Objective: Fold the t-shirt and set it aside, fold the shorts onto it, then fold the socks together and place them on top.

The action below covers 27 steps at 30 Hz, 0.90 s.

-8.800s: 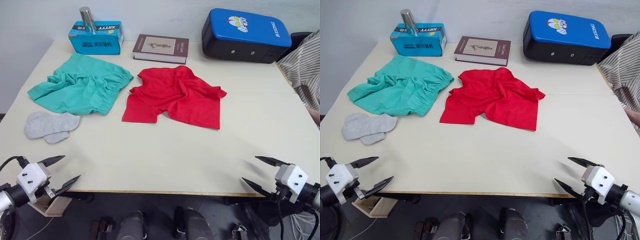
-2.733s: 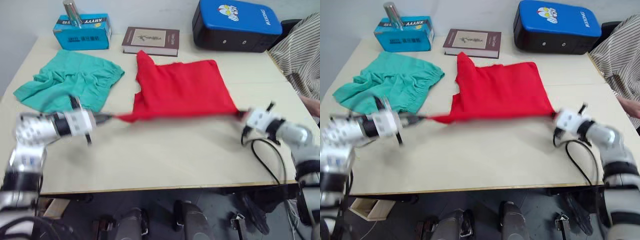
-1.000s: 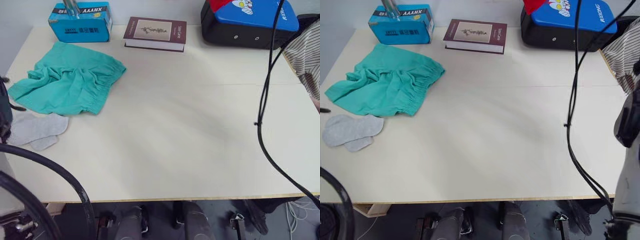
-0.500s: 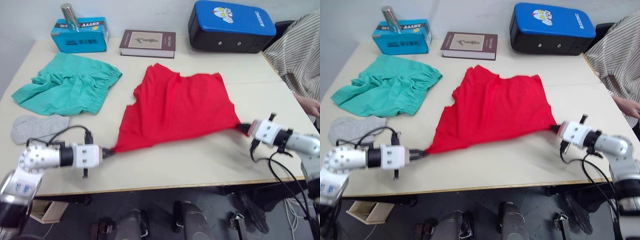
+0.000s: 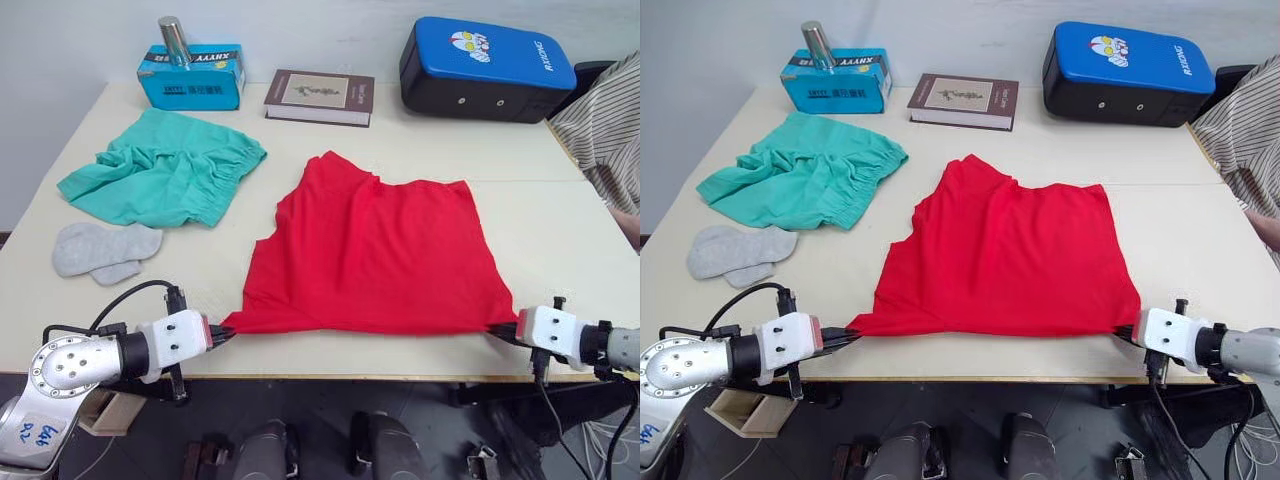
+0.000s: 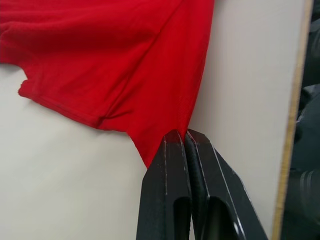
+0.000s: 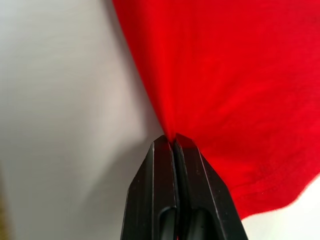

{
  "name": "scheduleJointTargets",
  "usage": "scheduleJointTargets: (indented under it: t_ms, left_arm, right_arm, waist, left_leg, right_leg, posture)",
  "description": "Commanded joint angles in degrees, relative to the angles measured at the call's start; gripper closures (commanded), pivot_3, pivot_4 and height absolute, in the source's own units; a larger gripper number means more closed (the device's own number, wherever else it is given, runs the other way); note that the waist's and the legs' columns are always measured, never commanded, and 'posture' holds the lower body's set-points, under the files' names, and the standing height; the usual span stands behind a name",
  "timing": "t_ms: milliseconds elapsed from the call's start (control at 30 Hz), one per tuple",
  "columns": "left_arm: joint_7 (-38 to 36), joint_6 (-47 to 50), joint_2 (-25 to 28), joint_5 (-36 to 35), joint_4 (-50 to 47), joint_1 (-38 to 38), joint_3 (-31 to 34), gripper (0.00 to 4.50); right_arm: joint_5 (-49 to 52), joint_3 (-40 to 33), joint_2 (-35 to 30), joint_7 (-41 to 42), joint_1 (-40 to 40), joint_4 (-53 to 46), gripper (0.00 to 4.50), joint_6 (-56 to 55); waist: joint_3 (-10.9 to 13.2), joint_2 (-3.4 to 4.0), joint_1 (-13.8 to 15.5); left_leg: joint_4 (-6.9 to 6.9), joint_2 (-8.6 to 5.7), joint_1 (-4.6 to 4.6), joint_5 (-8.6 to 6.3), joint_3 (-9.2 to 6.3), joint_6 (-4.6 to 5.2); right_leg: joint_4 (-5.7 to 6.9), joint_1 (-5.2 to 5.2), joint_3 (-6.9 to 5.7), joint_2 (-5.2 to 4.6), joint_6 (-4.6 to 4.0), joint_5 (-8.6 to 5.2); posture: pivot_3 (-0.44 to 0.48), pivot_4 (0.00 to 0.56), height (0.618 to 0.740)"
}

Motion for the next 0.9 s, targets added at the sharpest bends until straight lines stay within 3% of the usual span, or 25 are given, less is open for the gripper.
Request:
scheduleJointTargets:
  t_ms: [33, 200, 467, 533, 700, 900]
  left_arm:
    - [-2.13, 3.04, 0.96, -4.29, -1.31, -0.95, 2.59, 4.49]
    - [-5.57, 15.09, 2.94, -16.13, -0.65, -6.52, 5.22, 4.49]
    - [-13.98, 28.27, 9.12, -23.02, 8.91, -20.89, -1.65, 4.49]
    - [-15.65, 26.88, 8.98, -20.76, 12.3, -23.96, -4.92, 4.49]
    - [-15.05, 26.23, 3.76, -16.66, 23.8, -33.45, -12.04, 4.49]
    - [-11.77, 27.89, -1.73, -16.25, 29.33, -39.15, -11.36, 4.49]
  right_arm:
    - [1.84, -1.26, -0.41, 2.07, 0.45, -1.75, 4.5, 3.81]
    - [9.85, -3.67, -0.8, 5.39, -2.22, -5.25, 4.5, 15.87]
    - [17.33, -1.43, -4.98, 14.57, -10.91, -4.38, 4.5, 35.24]
    - [16.58, 0.37, -4.51, 15.55, -14.31, -2.33, 4.5, 37.49]
    - [11.98, 6.26, 0.06, 13.99, -24.56, 6.27, 4.5, 39.18]
    - [11.04, 6.07, 3.05, 12.75, -27.65, 10.41, 4.5, 41.04]
  waist:
    - [-0.01, -0.02, 0.21]
    - [-0.01, -0.02, 0.37]
    - [-0.01, 0.01, 0.35]
    - [-0.01, 0.01, 0.29]
    - [-0.01, 0.01, 0.22]
    - [-0.01, -0.01, 0.27]
  left_leg:
    - [0.0, 0.02, 0.0, -0.01, 0.0, -0.01]
    - [0.01, 0.13, -0.02, -0.04, 0.0, -0.05]
    - [0.04, 0.23, -0.07, -0.05, 0.04, -0.1]
    - [0.04, 0.28, -0.07, -0.09, 0.04, -0.17]
    - [0.02, 0.37, -0.1, -0.11, 0.2, -0.31]
    - [0.12, 0.33, -0.34, -0.01, 0.25, -0.3]
  right_leg:
    - [0.0, 0.0, 0.0, 0.0, 0.0, 0.0]
    - [0.0, -0.05, 0.02, 0.09, -0.03, 0.0]
    - [-0.02, -0.12, 0.06, 0.33, -0.09, 0.0]
    - [-0.04, -0.12, 0.1, 0.44, -0.11, 0.0]
    - [0.03, -0.28, 0.14, 0.67, -0.25, -0.09]
    - [0.16, -0.49, 0.12, 0.74, -0.25, -0.08]
  posture:
    - [0.0, 0.15, 0.74]
    - [0.0, 0.15, 0.74]
    - [0.0, 0.15, 0.74]
    - [0.0, 0.15, 0.74]
    - [0.0, 0.15, 0.74]
    - [0.0, 0.15, 0.74]
